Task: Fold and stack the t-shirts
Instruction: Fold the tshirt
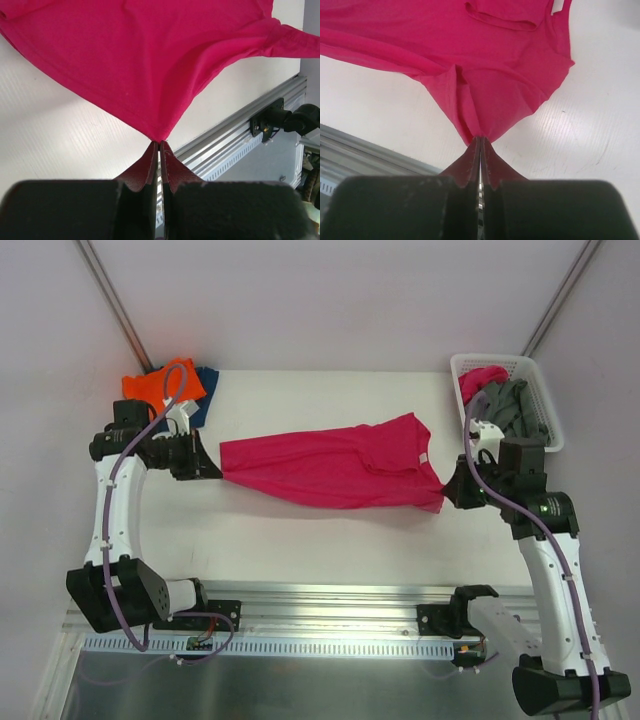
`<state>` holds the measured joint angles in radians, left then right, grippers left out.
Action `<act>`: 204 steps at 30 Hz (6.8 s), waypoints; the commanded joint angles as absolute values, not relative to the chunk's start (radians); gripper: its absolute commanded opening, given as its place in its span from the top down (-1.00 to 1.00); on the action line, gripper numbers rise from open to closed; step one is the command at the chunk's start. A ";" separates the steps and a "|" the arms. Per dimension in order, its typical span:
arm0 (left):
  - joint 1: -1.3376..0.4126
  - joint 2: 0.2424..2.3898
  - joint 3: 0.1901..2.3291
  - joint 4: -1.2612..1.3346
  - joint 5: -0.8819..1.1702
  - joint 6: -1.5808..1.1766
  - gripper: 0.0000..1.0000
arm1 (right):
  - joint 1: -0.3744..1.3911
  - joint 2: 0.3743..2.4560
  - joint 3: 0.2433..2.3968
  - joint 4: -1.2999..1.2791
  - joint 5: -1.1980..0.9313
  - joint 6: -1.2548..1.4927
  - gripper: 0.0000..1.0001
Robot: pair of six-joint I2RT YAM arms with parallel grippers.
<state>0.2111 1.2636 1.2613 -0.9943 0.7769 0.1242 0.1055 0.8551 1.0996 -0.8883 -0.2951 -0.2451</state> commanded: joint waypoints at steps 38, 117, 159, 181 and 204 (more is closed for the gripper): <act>0.316 1.588 1.617 -1.075 0.862 0.192 1.00 | 0.147 1.085 1.065 -0.765 -0.561 -0.068 0.99; 0.318 1.672 1.629 -1.089 0.894 0.179 1.00 | 0.081 1.740 1.058 -0.744 -0.313 -0.009 0.22; 0.316 1.646 1.713 -1.409 0.956 0.431 1.00 | -0.084 1.213 0.853 -0.811 -0.390 0.023 0.99; 0.316 1.724 1.681 -1.499 0.887 0.514 1.00 | -0.101 1.376 1.192 -0.723 -0.489 0.089 0.99; 0.313 2.189 1.942 -1.408 0.859 0.449 1.00 | -0.121 1.759 1.413 -0.615 -0.446 0.078 0.96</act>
<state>0.3092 2.1120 1.9045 -1.3251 0.8787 0.4343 -0.1272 1.7061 1.3483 -0.6662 -0.4568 0.0784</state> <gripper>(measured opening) 0.008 0.017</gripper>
